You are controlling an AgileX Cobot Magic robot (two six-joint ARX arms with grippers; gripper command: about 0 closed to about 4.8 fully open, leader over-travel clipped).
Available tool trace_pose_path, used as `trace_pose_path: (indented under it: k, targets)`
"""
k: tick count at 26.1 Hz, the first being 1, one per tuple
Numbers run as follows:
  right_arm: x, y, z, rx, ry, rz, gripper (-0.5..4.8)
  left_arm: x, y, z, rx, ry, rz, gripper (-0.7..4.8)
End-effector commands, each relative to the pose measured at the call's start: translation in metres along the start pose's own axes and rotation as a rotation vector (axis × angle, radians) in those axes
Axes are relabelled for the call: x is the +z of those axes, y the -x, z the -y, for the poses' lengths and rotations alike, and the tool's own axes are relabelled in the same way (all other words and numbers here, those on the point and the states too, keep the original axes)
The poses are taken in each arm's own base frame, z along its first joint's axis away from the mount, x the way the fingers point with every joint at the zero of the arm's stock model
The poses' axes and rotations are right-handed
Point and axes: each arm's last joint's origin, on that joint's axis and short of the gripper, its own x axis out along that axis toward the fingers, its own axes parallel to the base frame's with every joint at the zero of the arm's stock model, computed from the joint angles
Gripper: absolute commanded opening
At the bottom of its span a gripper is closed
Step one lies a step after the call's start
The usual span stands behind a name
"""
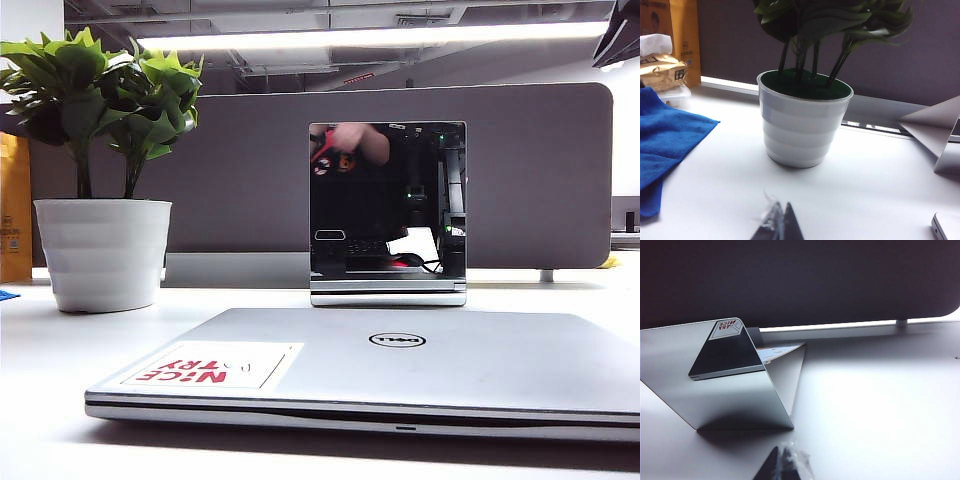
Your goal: Close the laptop lid.
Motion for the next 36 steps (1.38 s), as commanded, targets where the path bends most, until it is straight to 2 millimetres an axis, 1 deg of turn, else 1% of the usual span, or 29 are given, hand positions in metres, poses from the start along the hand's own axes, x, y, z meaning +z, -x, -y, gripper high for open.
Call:
trace_pose_path:
  k: [1,9,12,14,17,19,27,30,33,36]
  targets:
    - [0.003,0.001,-0.001,0.001,-0.001,0.018,-0.01,0.001,0.0,0.0,-0.004,-0.003,0.009,-0.05]
    - [0.003,0.001,-0.001,0.001,-0.001,0.018,-0.01,0.001,0.0,0.0,-0.004,-0.003,0.009,-0.05]
    - [0.003,0.001,0.0,-0.018,0.038,0.02,-0.01,0.001,0.0,0.0,-0.004,-0.003,0.009,-0.05]
    - [0.003,0.001,0.001,-0.065,0.061,0.031,-0.01,0.001,0.0,0.0,-0.004,-0.003,0.009,-0.05]
    - [0.003,0.001,0.005,-0.199,0.091,0.045,-0.01,0.001,0.0,0.0,-0.004,-0.003,0.009,-0.05]
    - [0.004,0.001,0.006,-0.236,0.091,0.051,-0.01,0.001,0.0,0.0,-0.004,-0.003,0.009,-0.05]
    - [0.001,0.004,0.007,-0.251,0.089,0.025,-0.01,0.001,0.0,0.0,-0.004,-0.003,0.009,-0.05]
    - [0.001,0.016,0.005,-0.254,0.089,0.009,-0.01,0.001,0.0,0.0,-0.004,-0.003,0.009,-0.05]
    - [-0.001,0.036,0.003,-0.252,0.09,0.028,-0.01,0.001,0.0,0.0,-0.004,-0.003,0.009,-0.05]
    - [-0.011,0.058,0.002,-0.245,0.089,0.076,-0.01,0.001,0.0,0.0,-0.004,-0.003,0.009,-0.05]
